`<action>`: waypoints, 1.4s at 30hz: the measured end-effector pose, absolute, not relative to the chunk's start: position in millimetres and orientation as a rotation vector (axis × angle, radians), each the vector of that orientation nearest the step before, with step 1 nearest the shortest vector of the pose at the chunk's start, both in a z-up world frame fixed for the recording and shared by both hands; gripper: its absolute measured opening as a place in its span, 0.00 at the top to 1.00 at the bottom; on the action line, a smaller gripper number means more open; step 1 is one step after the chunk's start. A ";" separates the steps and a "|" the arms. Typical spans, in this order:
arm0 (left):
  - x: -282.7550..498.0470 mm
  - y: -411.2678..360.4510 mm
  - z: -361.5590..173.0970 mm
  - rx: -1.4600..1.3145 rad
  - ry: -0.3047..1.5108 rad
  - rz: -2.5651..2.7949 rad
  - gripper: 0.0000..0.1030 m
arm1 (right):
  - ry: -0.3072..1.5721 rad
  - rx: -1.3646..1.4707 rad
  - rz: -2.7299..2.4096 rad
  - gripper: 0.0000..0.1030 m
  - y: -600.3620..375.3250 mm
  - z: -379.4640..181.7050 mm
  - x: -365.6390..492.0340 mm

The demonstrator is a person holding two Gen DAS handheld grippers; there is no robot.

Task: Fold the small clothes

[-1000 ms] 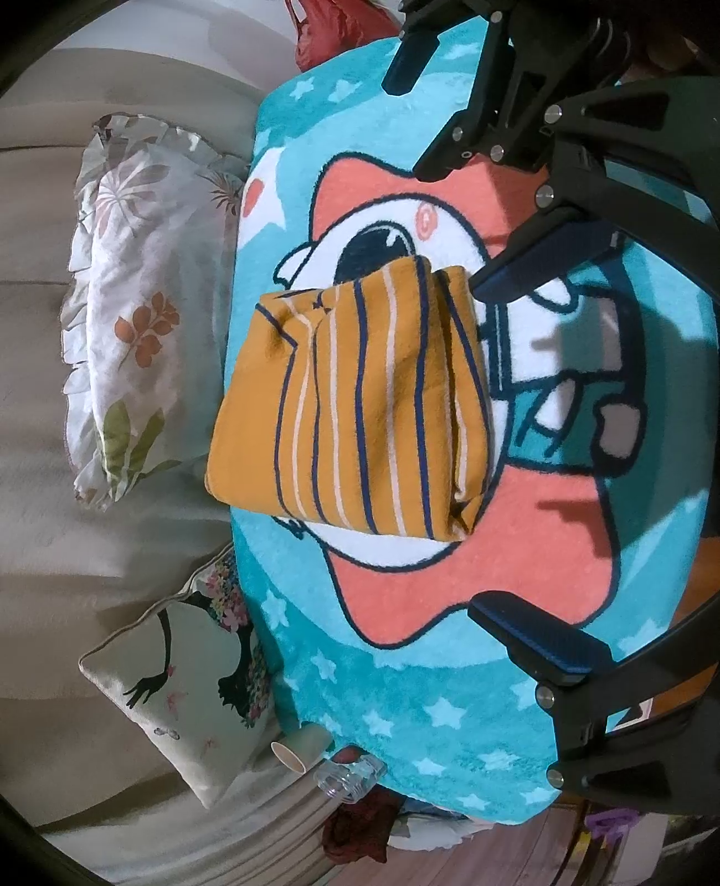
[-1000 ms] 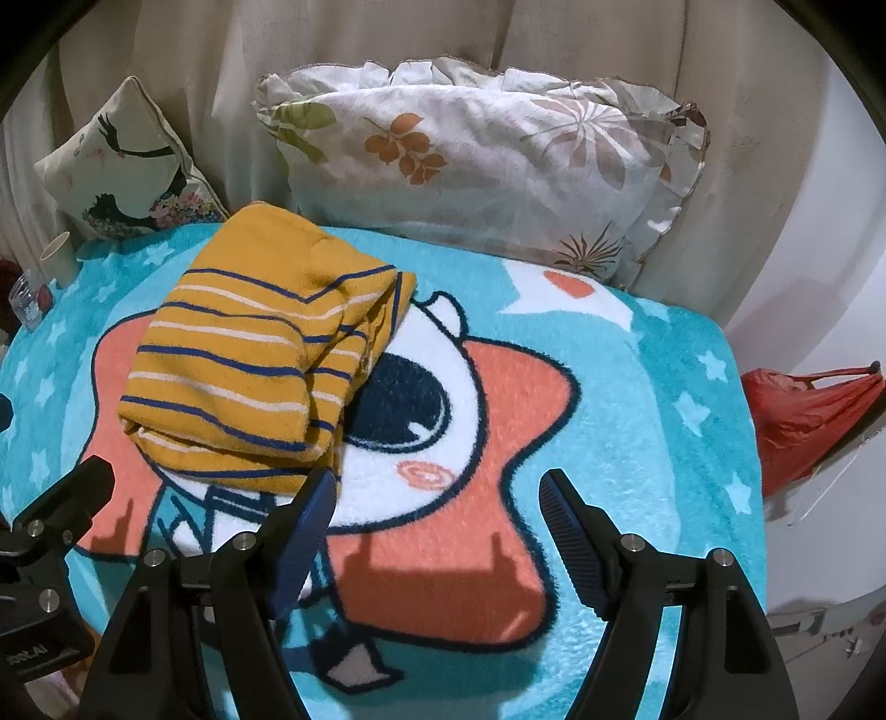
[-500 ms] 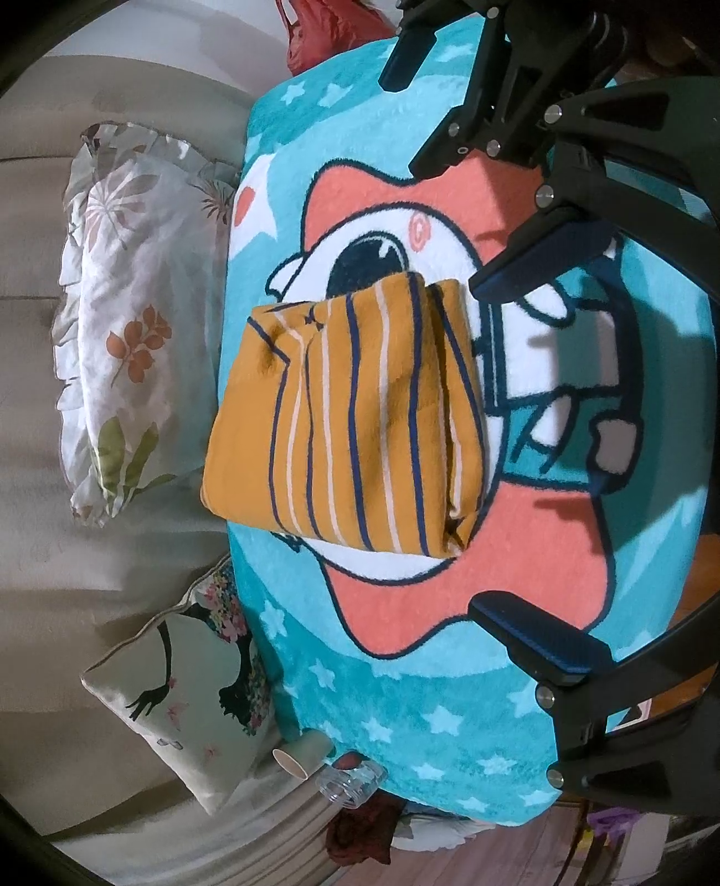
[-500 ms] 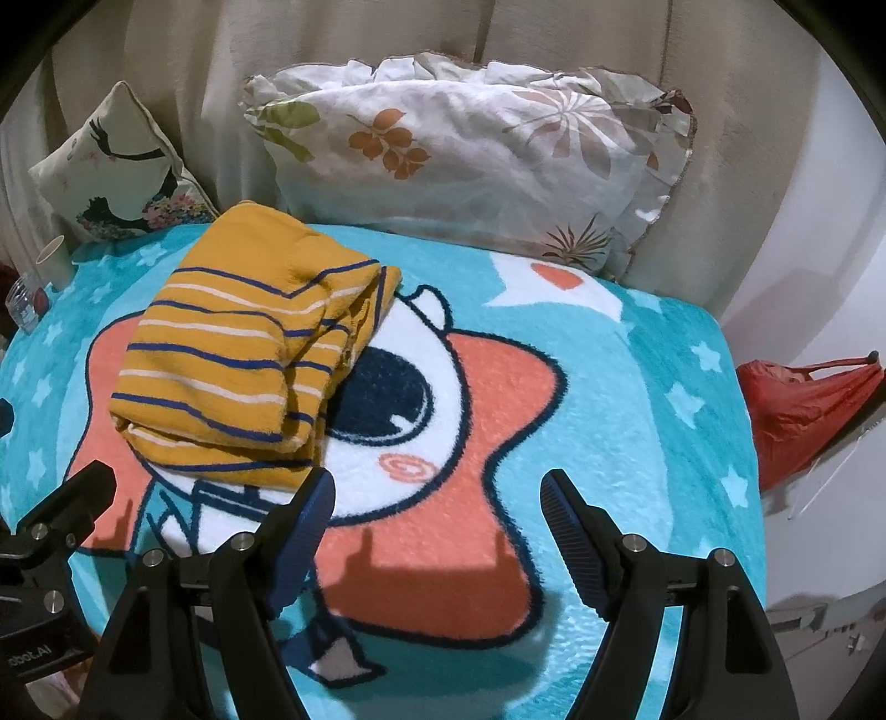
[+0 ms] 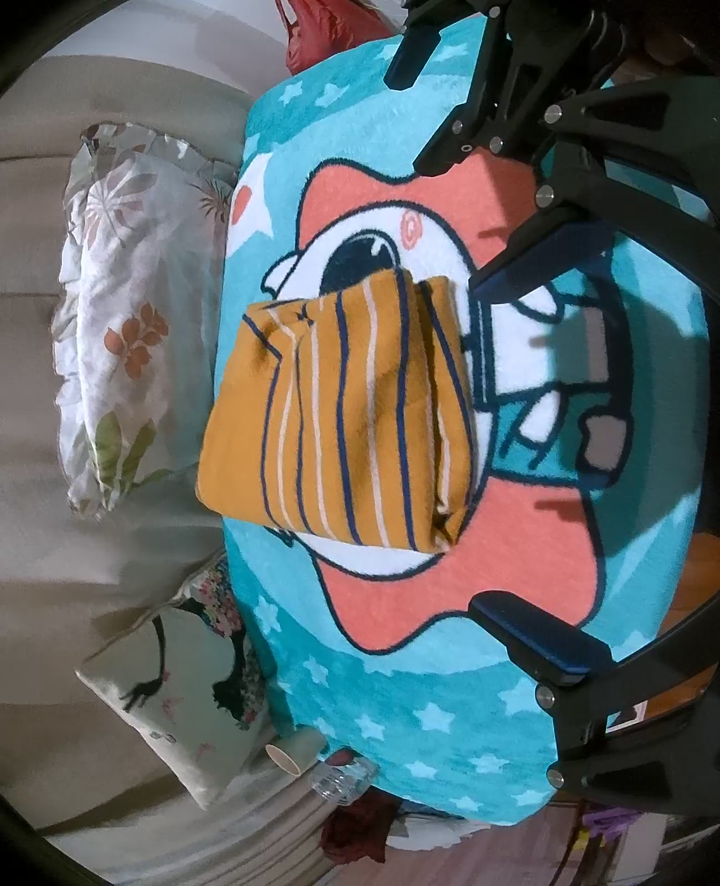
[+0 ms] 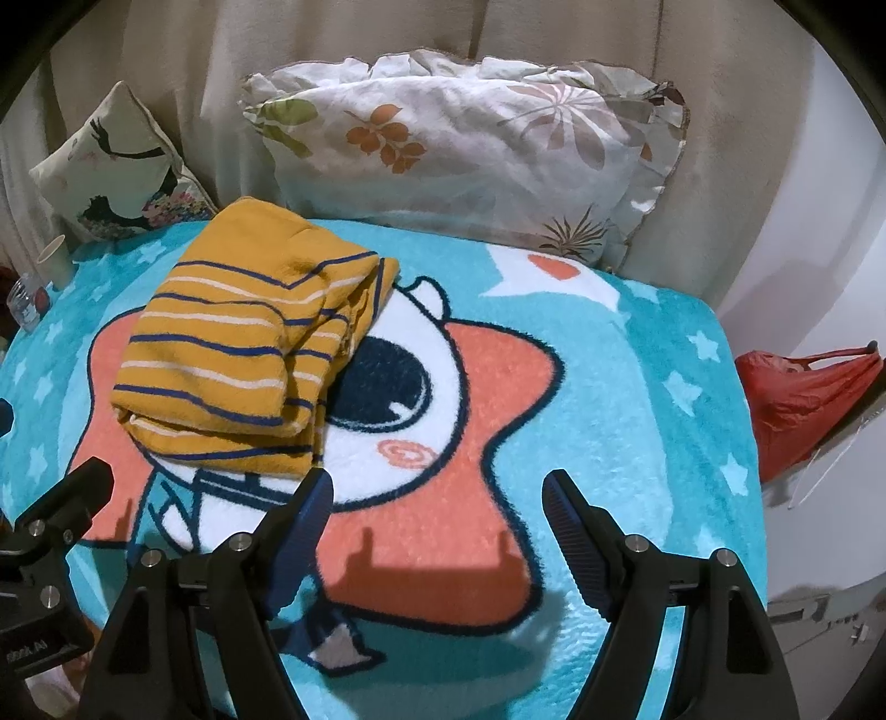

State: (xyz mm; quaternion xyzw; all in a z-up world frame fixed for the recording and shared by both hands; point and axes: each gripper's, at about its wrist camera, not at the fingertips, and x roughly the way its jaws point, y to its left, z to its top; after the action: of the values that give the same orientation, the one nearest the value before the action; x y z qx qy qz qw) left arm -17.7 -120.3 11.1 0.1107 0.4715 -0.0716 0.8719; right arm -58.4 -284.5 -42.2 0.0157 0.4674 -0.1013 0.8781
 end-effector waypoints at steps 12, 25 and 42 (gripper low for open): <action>6.7 -68.8 -7.1 0.183 1.045 -0.110 0.00 | 1.068 0.068 -0.157 0.20 -256.1 -69.1 -34.7; 36.1 -32.4 68.6 0.090 0.560 -0.313 0.00 | 1.081 0.070 -0.243 0.20 -223.9 -45.4 8.5; 64.0 -38.8 36.1 0.080 0.801 -0.523 0.00 | 1.109 0.073 -0.345 0.20 -213.5 -36.1 12.6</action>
State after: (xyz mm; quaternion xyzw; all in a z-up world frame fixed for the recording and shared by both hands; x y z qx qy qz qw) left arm 64.0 -38.8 36.1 0.0387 0.3853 -0.2518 0.8870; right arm 12.6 -213.5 -36.1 0.0345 0.5239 -0.1627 0.8354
